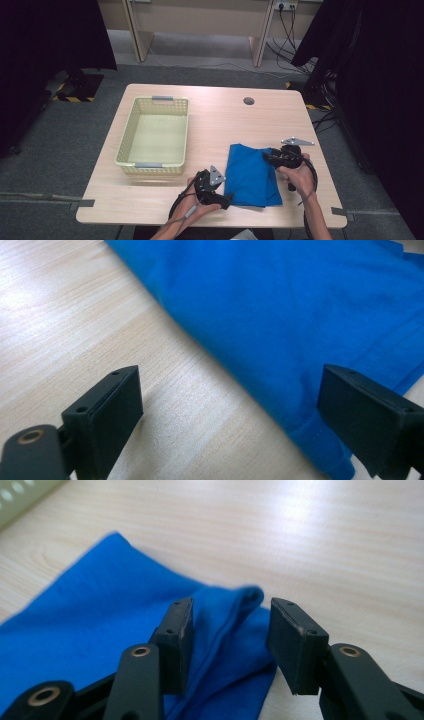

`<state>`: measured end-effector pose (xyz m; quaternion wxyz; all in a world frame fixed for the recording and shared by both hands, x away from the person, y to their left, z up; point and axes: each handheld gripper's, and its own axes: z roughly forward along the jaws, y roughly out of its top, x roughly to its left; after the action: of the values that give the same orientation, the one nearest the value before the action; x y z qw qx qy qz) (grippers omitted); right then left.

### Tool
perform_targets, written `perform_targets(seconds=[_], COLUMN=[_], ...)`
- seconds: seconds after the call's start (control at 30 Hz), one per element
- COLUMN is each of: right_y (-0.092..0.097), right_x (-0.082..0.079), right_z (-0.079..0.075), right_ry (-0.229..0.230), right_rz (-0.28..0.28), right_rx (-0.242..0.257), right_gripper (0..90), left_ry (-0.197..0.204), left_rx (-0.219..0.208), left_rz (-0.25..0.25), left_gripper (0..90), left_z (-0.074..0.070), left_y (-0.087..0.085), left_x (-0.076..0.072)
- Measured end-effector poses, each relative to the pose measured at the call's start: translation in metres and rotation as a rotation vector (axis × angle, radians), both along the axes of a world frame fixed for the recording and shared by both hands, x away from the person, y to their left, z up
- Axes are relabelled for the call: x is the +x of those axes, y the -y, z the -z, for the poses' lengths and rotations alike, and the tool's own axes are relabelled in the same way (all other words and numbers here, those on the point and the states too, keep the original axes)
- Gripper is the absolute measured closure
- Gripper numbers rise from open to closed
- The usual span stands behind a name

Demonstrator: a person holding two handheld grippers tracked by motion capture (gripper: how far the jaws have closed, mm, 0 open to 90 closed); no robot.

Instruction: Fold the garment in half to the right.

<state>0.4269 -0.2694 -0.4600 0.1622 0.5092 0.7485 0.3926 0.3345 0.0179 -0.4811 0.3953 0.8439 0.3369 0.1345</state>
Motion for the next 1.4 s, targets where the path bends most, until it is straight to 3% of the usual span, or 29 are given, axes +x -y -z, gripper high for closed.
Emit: perform_targets(seconds=[0.1,0.23,0.27,0.4,0.5,0.6,0.77,0.97,1.2,1.3,1.4], right_y=[0.004,0.006,0.006,0.007,0.008,0.008,0.004,0.003,0.009,0.008,0.005], right_x=[-0.004,-0.004,0.001,0.006,0.006,0.002,-0.008,-0.038,-0.081,-0.087,-0.083], right_z=[-0.012,-0.014,-0.007,0.009,0.01,0.0,-0.015,-0.018,-0.003,0.001,0.008], right_ry=[0.037,0.062,0.048,0.018,0.013,0.045,0.085,0.081,0.043,0.028,0.009], right_rz=[0.021,0.049,0.059,0.066,0.07,0.07,0.047,-0.02,-0.068,-0.08,-0.09], right_rx=[0.016,-0.027,-0.072,-0.123,-0.103,-0.097,-0.084,-0.073,-0.074,-0.084,-0.132], right_gripper=[50.9,50.7,50.8,51.0,50.1,48.5,45.1,41.0,39.7,40.9,43.3], left_ry=[-0.005,-0.009,-0.011,-0.018,-0.015,-0.012,-0.003,0.003,-0.01,-0.008,-0.001], left_rx=[-0.005,-0.006,-0.006,-0.005,-0.003,-0.002,-0.033,-0.056,-0.052,-0.034,-0.018], left_rz=[-0.001,0.008,0.006,0.013,0.019,0.021,0.018,0.012,-0.003,-0.004,-0.005], left_gripper=[9.8,9.6,9.5,9.5,9.6,9.7,9.4,9.4,9.3,9.2,9.3], left_z=[0.0,0.0,0.0,0.0,0.0,0.0,-0.006,-0.01,-0.006,-0.004,-0.002], left_y=[0.0,0.0,0.001,0.001,0.001,0.001,-0.001,-0.008,-0.015,-0.014,-0.012], left_x=[0.0,-0.001,-0.001,-0.001,-0.002,-0.002,-0.004,-0.005,-0.005,-0.004,-0.004])
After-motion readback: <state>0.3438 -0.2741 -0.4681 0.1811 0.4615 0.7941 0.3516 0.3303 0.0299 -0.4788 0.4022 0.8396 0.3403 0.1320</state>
